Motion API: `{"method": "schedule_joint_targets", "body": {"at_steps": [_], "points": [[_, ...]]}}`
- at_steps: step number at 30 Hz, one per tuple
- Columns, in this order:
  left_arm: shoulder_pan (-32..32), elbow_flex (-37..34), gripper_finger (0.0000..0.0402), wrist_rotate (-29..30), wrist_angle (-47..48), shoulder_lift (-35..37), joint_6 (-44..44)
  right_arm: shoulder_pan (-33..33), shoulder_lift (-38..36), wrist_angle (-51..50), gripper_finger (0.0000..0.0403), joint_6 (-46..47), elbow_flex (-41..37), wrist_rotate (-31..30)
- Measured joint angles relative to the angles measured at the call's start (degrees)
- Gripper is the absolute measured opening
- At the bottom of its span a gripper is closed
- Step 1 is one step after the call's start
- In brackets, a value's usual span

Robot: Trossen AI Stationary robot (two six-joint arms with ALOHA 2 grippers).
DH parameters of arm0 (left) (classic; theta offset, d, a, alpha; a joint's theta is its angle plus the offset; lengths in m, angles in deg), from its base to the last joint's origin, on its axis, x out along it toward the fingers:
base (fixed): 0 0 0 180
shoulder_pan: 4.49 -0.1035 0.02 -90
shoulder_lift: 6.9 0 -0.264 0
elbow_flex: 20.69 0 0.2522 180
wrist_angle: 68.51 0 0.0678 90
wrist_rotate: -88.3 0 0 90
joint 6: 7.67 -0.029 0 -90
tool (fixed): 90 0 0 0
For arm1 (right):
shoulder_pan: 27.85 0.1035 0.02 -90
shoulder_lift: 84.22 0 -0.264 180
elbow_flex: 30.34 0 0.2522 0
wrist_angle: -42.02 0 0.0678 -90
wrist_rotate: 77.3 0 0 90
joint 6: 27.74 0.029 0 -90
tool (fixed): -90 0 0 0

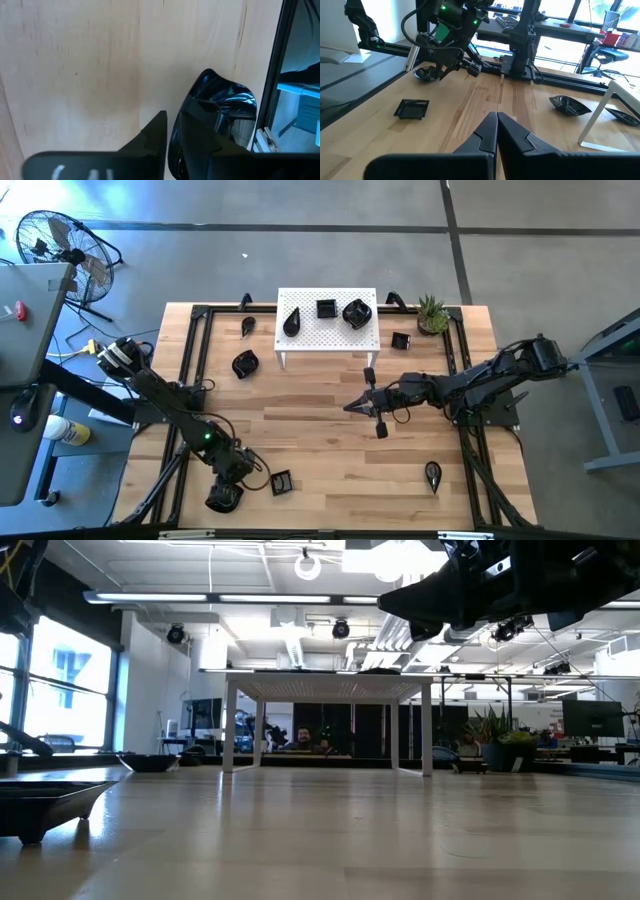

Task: Pick & Place Mini shaped plates
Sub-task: Stack the leaf shaped bowl on top of the leaf shaped bowls on the shelf

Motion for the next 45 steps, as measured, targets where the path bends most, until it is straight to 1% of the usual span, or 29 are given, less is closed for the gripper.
{"method": "schedule_joint_targets", "body": {"at_steps": [3, 6, 9, 14, 17, 20, 24, 29, 33, 37, 41, 45], "points": [[0.00, 0.00, 0.0030, -0.04, -0.38, 0.00, -0.04, 0.00, 0.00, 0.00, 0.0003, 0.00, 0.00, 0.00], [-0.02, 0.00, 0.0029, 0.37, -0.37, 0.00, -0.01, 0.00, 0.00, -0.02, 0.0007, 0.02, 0.00, 0.00], [-0.02, 0.00, 0.0044, 0.39, -0.37, 0.00, 0.01, 0.00, 0.00, -0.02, 0.0008, 0.02, 0.00, -0.01], [-0.02, 0.00, 0.0083, 0.23, -0.37, 0.00, -0.02, 0.00, 0.00, -0.02, 0.0002, 0.01, 0.00, 0.00], [0.15, 0.00, 0.0090, 0.10, -0.37, 0.00, 0.00, 0.01, 0.00, -0.03, 0.0002, 0.02, 0.00, 0.00], [0.42, -0.02, 0.0081, -0.01, -0.87, -0.04, 0.01, 0.01, 0.00, -0.03, 0.0006, 0.02, 0.00, 0.00], [0.28, -0.07, 0.0053, -0.90, -2.14, -1.77, -0.01, 0.02, 0.00, -0.04, 0.0005, 0.02, 0.00, 0.00], [0.73, -0.09, 0.0028, -3.88, -3.87, -4.17, -0.01, 0.02, 0.00, -0.11, 0.0002, 0.02, 0.00, 0.00], [0.61, 0.57, 0.0012, -3.79, -3.57, -4.20, -1.13, 0.02, -0.02, -0.13, 0.0007, 0.10, 0.00, 0.00], [0.61, 3.41, 0.0003, -2.97, 1.05, -2.88, -3.04, 0.02, -0.02, -0.04, 0.0008, 0.09, 0.00, 0.00], [0.50, 5.92, 0.0002, 1.01, 8.51, -0.45, -4.38, 0.02, -0.02, 0.11, 0.0002, 0.07, 0.00, 0.00], [-2.61, 6.00, 0.0001, 2.87, 12.16, 3.82, -4.04, 0.02, -0.02, 0.13, 0.0003, 0.07, 0.00, 0.00]]}}
